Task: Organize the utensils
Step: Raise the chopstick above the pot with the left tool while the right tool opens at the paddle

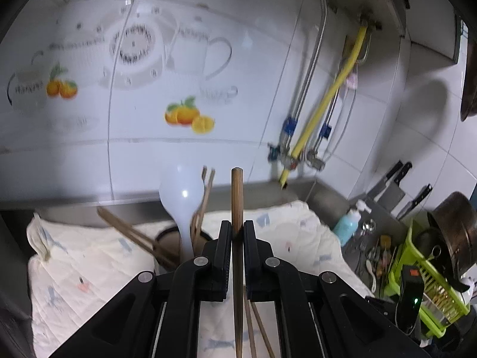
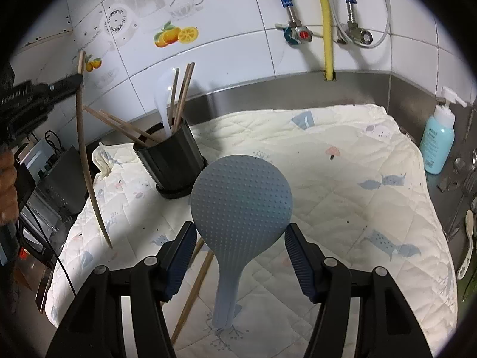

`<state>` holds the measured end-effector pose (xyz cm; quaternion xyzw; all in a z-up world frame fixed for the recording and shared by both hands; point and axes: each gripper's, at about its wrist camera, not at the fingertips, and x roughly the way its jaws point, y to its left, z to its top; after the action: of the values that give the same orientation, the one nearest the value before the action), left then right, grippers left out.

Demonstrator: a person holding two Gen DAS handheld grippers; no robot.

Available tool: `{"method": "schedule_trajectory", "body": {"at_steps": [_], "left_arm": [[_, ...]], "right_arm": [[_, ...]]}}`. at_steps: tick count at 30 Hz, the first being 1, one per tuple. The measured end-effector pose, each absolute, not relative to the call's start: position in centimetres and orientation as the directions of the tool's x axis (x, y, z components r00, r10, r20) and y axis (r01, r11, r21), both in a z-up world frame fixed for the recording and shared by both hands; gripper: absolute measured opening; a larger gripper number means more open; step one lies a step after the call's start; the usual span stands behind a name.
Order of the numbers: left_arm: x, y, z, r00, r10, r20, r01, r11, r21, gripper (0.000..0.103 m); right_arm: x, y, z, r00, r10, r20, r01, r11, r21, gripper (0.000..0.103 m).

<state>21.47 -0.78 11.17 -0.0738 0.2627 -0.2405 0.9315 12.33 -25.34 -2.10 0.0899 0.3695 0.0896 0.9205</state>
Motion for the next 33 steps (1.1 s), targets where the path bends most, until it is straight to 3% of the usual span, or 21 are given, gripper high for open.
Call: {"method": "schedule_trajectory", "body": {"at_steps": [6,7,8,9,27,29,33], "left_arm": [[23.0,0.0,14.2,0.800,-0.457,-0.389,0.389,0.888,-0.244,0.007],[23.3,0.0,14.5,0.807,-0.451,-0.381,0.385,0.892,-0.238,0.007],[23.8,0.2,14.9,0.820,-0.441,-0.366,0.378,0.896,-0.233,0.007],[24.1,0.4,15.1,0.825,-0.436,-0.360,0.373,0.898,-0.233,0.007],[28.4,1.0,14.4,0.844,-0.432,-0.318,0.358,0.895,-0.266,0.007],[28.5,1.0,14.7,0.850,-0.427,-0.310,0.356,0.898,-0.259,0.007],[28.9,1.1,15.0,0.861,-0.414,-0.296,0.347,0.903,-0.252,0.007]], "right_arm": [[13.1,-24.8,-0.3,0.727,0.236,-0.644,-0.116,0.968,0.223,0.067],[13.3,-24.8,-0.1,0.729,0.239,-0.642,-0.118,0.967,0.225,0.061],[13.5,-24.6,0.3,0.729,0.237,-0.642,-0.120,0.968,0.221,0.032],[13.9,-24.6,0.6,0.725,0.240,-0.645,-0.119,0.967,0.225,0.030],[16.5,-23.5,-2.0,0.657,0.267,-0.705,-0.123,0.961,0.249,0.029],[17.0,-23.3,-2.2,0.647,0.272,-0.712,-0.131,0.960,0.247,0.031],[18.3,-22.7,-2.7,0.632,0.269,-0.727,-0.141,0.962,0.234,0.046]]}}
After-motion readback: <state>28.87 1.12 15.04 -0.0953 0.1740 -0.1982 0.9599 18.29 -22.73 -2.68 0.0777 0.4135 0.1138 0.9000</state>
